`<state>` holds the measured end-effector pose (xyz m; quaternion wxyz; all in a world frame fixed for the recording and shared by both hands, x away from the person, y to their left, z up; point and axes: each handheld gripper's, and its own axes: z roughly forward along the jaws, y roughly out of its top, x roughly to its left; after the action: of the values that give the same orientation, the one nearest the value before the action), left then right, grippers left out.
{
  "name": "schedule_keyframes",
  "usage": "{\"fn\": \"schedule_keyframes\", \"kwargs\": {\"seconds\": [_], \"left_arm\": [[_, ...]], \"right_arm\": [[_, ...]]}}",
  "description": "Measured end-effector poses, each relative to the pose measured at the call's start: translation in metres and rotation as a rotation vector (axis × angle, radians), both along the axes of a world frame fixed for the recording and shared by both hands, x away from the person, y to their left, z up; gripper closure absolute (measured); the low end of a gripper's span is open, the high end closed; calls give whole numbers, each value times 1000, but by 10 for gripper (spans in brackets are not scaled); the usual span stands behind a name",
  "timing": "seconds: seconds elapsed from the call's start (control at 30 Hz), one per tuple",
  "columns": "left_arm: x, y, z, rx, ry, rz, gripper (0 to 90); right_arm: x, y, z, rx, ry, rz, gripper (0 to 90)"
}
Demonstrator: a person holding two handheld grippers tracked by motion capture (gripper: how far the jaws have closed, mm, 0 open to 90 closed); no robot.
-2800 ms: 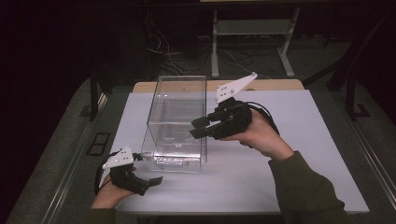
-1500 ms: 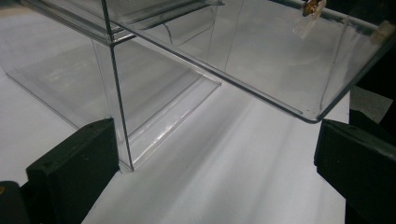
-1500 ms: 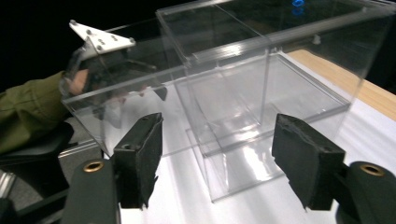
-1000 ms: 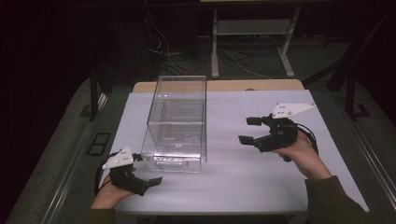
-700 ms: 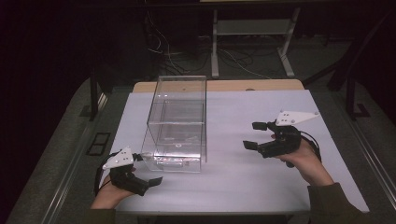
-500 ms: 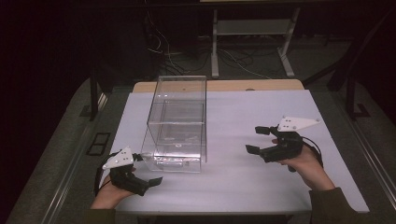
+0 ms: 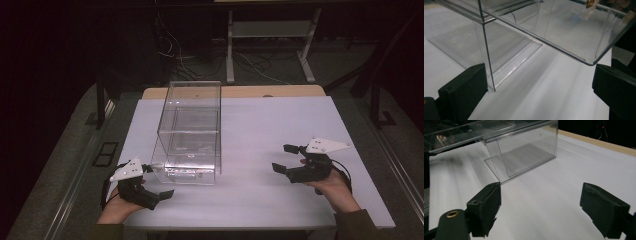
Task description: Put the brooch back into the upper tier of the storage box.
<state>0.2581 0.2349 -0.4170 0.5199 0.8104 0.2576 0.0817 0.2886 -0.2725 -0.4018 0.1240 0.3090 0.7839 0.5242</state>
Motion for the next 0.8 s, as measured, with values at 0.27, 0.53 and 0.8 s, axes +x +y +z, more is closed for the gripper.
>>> {"fn": "schedule_keyframes", "kwargs": {"seconds": [0.27,0.53,0.8], "left_arm": [[0,0,0,1,-1,-2,0],[0,0,0,2,0,-1,0],[0,0,-1,8,0,-3,0]], "right_arm": [[-11,-12,-18,-2,21,-30,171],[-23,-26,-30,-3,26,-57,171],[-32,-35,-37,-5,16,-77,171]]}}
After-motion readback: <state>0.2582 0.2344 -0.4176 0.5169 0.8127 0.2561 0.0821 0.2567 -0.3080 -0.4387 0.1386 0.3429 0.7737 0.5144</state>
